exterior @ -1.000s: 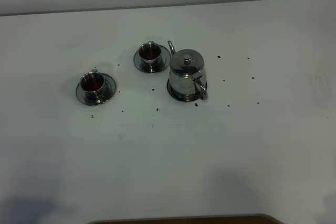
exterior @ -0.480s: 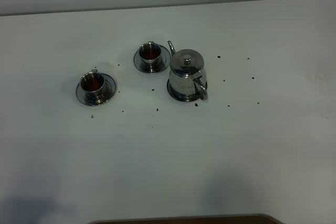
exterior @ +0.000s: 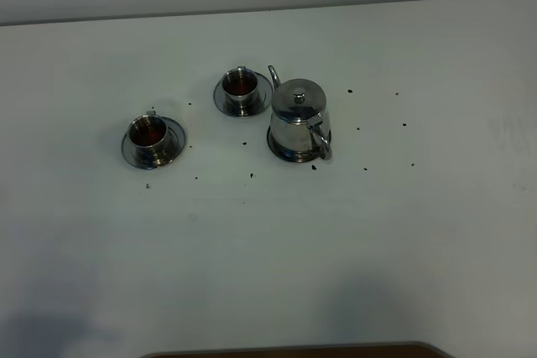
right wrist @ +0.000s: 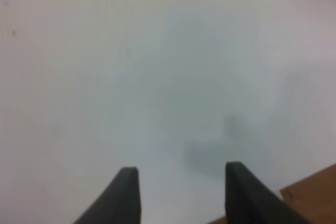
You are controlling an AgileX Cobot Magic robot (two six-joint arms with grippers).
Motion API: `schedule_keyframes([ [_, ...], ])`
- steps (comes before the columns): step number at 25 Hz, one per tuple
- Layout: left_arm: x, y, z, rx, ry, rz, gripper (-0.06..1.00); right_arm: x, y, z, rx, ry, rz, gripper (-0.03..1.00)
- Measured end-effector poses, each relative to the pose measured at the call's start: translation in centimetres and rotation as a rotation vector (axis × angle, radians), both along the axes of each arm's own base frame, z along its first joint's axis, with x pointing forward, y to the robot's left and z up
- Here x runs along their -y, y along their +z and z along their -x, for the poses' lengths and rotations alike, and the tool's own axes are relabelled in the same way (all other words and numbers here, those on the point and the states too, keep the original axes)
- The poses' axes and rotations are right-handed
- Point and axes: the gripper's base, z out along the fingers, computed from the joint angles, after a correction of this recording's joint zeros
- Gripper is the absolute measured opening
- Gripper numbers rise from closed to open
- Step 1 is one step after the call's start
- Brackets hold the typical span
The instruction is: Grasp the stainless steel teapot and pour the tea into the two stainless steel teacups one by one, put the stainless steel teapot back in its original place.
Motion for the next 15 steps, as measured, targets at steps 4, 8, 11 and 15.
schedule_keyframes([
  [4,0.0,0.0,0.0,0.0,0.0,0.0,0.39,0.0,0.1,1.1,0.072,-0.04,0.007,0.38],
  [8,0.0,0.0,0.0,0.0,0.0,0.0,0.39,-0.2,0.0,2.1,0.129,-0.074,0.02,0.38],
  [11,0.0,0.0,0.0,0.0,0.0,0.0,0.39,-0.3,-0.1,2.8,0.175,-0.074,0.033,0.38],
  [15,0.0,0.0,0.0,0.0,0.0,0.0,0.39,-0.3,-0.1,3.0,0.184,-0.068,0.048,0.38],
])
